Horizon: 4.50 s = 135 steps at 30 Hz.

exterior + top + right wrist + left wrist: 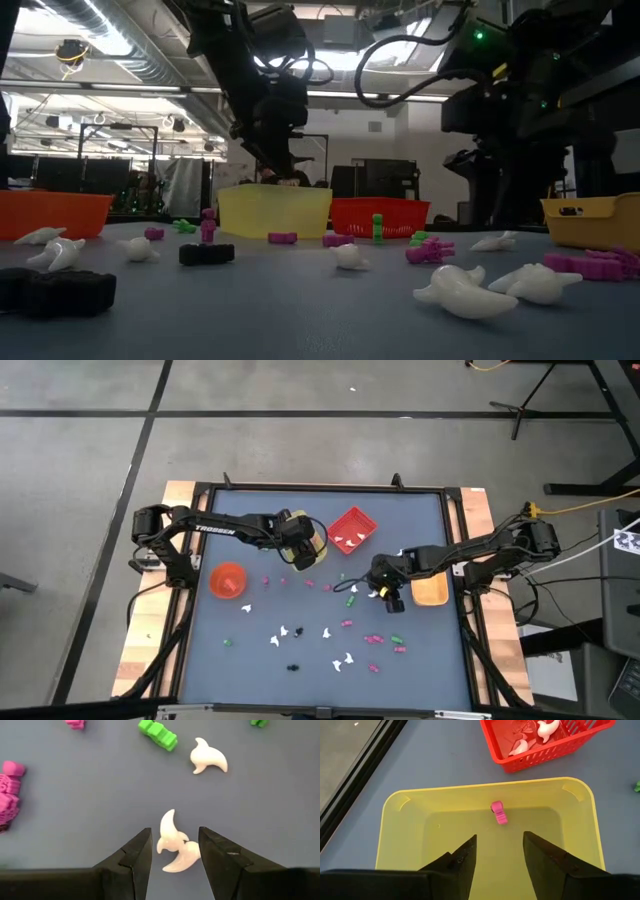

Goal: Sort Halloween decoration
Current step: Put the white ghost toy into the red bin, then put the pink skeleton toy into the yellow bin

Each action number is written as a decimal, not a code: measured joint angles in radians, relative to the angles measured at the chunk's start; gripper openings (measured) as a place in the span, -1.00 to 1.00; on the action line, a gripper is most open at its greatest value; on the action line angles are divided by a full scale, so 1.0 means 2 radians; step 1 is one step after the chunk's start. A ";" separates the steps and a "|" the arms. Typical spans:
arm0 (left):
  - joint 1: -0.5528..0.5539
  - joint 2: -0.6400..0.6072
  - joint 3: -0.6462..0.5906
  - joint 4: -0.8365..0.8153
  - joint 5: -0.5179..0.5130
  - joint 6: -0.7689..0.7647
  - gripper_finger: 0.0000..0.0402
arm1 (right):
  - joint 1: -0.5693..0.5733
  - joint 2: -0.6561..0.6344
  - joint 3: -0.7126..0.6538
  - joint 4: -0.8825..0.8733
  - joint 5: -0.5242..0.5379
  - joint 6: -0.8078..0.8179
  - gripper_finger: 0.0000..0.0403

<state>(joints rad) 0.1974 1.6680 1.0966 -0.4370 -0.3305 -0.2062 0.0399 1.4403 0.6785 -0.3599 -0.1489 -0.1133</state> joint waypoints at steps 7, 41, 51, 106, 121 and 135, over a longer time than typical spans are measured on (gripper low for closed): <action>0.000 0.000 0.000 0.000 0.000 0.000 -0.28 | 0.017 0.000 0.000 0.004 0.000 -0.011 -0.20; 0.000 0.000 0.000 0.000 0.000 0.000 -0.28 | 0.043 0.003 -0.027 0.053 0.067 -0.024 -0.20; -0.001 0.000 0.000 0.000 0.000 0.000 -0.28 | 0.043 0.041 -0.025 0.068 0.067 -0.023 -0.20; -0.001 0.000 0.000 0.002 0.002 0.000 -0.28 | -0.021 0.043 0.147 -0.049 0.366 -0.250 -0.60; -0.001 0.000 0.000 0.002 0.001 0.000 -0.28 | -0.118 0.043 0.147 0.003 0.235 -0.249 -0.60; -0.001 0.000 0.000 0.002 0.001 0.000 -0.28 | -0.129 0.043 0.147 0.004 0.235 -0.249 -0.21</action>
<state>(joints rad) 0.1957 1.6676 1.0961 -0.4332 -0.3279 -0.2070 -0.2173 1.5257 0.9730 -0.3519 0.3202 -0.6113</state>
